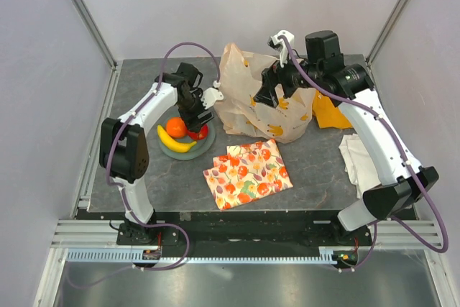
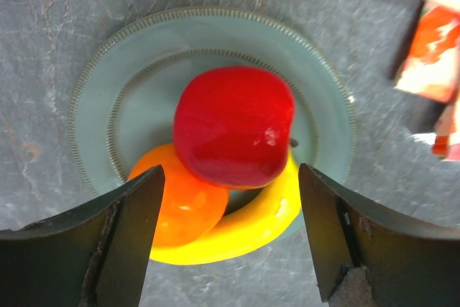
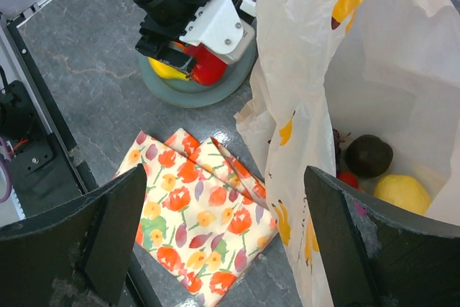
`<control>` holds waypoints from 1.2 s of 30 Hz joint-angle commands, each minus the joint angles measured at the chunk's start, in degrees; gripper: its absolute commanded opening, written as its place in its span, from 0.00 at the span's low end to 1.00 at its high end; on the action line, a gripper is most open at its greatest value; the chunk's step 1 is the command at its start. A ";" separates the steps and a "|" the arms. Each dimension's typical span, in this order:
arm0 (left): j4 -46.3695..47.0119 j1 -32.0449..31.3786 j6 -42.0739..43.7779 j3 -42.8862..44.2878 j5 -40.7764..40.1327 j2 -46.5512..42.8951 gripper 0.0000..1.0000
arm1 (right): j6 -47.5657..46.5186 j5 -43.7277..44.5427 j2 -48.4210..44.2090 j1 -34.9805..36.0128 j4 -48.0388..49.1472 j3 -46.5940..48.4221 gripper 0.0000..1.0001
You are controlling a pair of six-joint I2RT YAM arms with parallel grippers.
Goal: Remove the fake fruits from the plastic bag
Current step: Adjust the fake fruit on the plate.
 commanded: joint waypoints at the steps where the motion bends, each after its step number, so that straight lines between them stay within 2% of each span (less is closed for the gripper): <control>1: -1.01 -0.22 6.12 3.41 -4.42 2.66 0.82 | 2.02 -2.18 1.39 -0.91 2.72 0.16 0.98; 5: -2.33 -0.22 6.92 6.75 -4.42 5.73 0.81 | 2.90 -2.88 2.54 -1.97 2.98 1.39 0.98; 11: -3.12 0.39 5.51 12.28 -4.51 9.43 0.74 | 4.31 -2.88 3.68 -2.94 3.86 2.09 0.98; 19: -10.14 2.42 3.40 23.87 -0.38 16.98 0.58 | 4.93 -2.88 4.38 -3.99 4.22 1.57 0.98; 22: -13.21 3.38 2.96 26.86 2.16 19.18 0.51 | 5.02 -2.71 4.64 -4.34 4.22 1.39 0.98; 27: -16.04 4.52 2.53 28.81 4.02 20.68 0.46 | 5.54 -2.70 5.26 -4.87 4.48 1.39 0.98; 30: -15.87 5.75 0.51 29.95 4.11 21.12 0.50 | 5.89 -2.88 5.79 -5.05 4.74 1.57 0.98; 34: -15.95 6.72 -1.96 33.02 5.25 21.12 0.66 | 6.25 -3.14 6.23 -5.13 5.01 1.65 0.98; 36: -15.43 6.72 -3.27 33.12 6.47 20.08 0.71 | 6.42 -3.32 6.58 -5.13 5.18 1.65 0.98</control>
